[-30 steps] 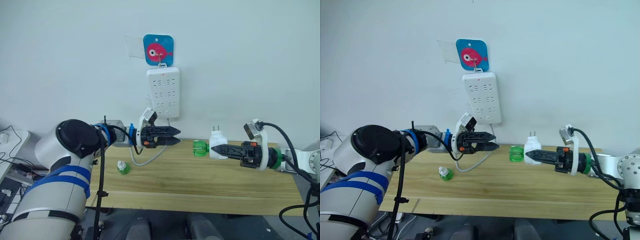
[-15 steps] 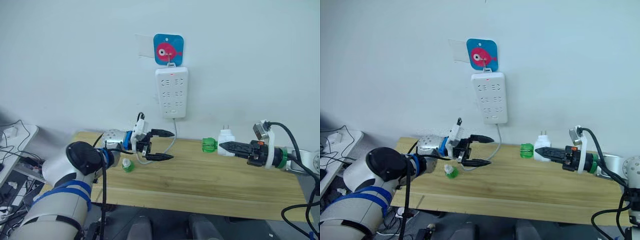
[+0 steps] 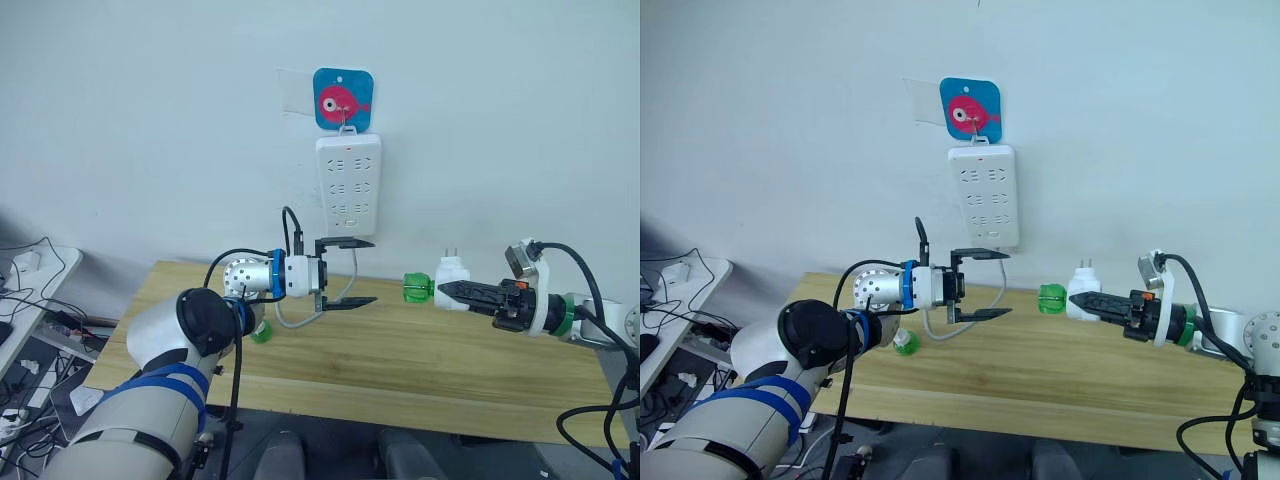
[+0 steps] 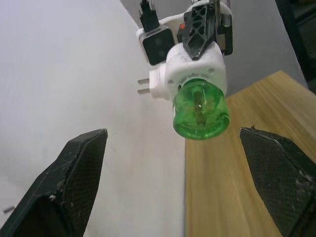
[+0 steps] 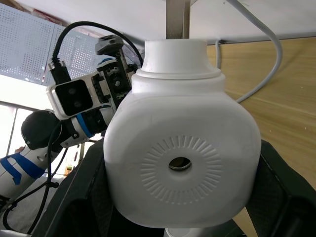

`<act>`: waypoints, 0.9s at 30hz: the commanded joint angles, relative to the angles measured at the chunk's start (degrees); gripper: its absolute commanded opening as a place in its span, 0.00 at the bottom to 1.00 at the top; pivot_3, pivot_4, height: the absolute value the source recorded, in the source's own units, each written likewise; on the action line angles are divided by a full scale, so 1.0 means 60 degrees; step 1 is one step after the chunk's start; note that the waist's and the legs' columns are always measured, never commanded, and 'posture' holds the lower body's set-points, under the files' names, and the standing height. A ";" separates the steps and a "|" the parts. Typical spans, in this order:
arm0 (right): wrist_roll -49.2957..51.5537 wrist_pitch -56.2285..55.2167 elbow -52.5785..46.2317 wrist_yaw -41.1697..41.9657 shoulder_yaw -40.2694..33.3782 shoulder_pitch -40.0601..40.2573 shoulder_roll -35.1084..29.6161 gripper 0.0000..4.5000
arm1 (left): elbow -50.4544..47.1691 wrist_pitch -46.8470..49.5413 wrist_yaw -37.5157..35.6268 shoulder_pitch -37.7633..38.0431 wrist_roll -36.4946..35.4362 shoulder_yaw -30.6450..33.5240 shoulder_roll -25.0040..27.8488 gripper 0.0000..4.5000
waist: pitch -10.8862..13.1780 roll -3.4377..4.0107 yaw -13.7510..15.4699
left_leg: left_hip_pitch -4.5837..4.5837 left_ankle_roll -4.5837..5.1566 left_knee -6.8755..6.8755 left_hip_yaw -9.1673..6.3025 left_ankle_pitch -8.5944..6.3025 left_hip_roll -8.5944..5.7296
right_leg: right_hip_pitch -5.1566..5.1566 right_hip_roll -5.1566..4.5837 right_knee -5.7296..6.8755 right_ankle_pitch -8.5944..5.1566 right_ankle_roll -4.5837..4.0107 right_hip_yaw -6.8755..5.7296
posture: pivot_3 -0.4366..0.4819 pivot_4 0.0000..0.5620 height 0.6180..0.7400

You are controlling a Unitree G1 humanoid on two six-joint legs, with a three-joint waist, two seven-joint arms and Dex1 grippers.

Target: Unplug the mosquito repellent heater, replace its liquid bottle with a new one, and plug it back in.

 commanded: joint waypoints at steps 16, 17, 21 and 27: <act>0.1577 0.0261 -0.0929 -0.1311 -0.0322 -0.0323 0.0873 0.68 | -0.3983 -0.0318 0.0522 0.1022 -0.0983 -0.1794 -0.1827 1.00 | -0.0001 0.0001 -0.0033 | -0.0004 0.0000 0.0018 -0.0004 0.0000 0.0000 | 0.0008 0.0000 0.0006 0.0000 0.0000 -0.0001 | 0.50 0.25 1.00; 0.1636 0.0249 -0.0950 -0.1385 -0.0299 -0.0310 0.0896 0.68 | -0.4365 -0.0318 0.0702 0.1143 -0.1269 -0.2171 -0.1927 1.00 | -0.0001 0.0001 -0.0039 | -0.0004 0.0000 0.0020 -0.0004 0.0000 0.0000 | 0.0009 0.0000 0.0008 0.0000 0.0000 0.0001 | 0.50 0.25 1.00; 0.1812 0.0211 -0.1033 -0.1587 -0.0260 -0.0234 0.0948 0.68 | -0.5550 -0.0311 0.1418 0.1598 -0.2407 -0.3831 -0.2084 1.00 | -0.0001 0.0001 -0.0044 | -0.0002 0.0001 0.0026 -0.0007 0.0000 0.0001 | 0.0011 0.0000 0.0014 0.0001 0.0002 0.0000 | 0.50 0.25 1.00; 0.2033 0.0138 -0.1043 -0.1825 -0.0215 -0.0193 0.0950 0.68 | -0.9026 0.1313 0.1281 0.3060 -0.6126 -0.7516 -0.1756 1.00 | -0.0001 0.0001 -0.0046 | -0.0011 0.0003 0.0061 -0.0009 -0.0002 0.0002 | 0.0020 -0.0001 0.0012 0.0003 0.0005 -0.0001 | 0.50 0.25 1.00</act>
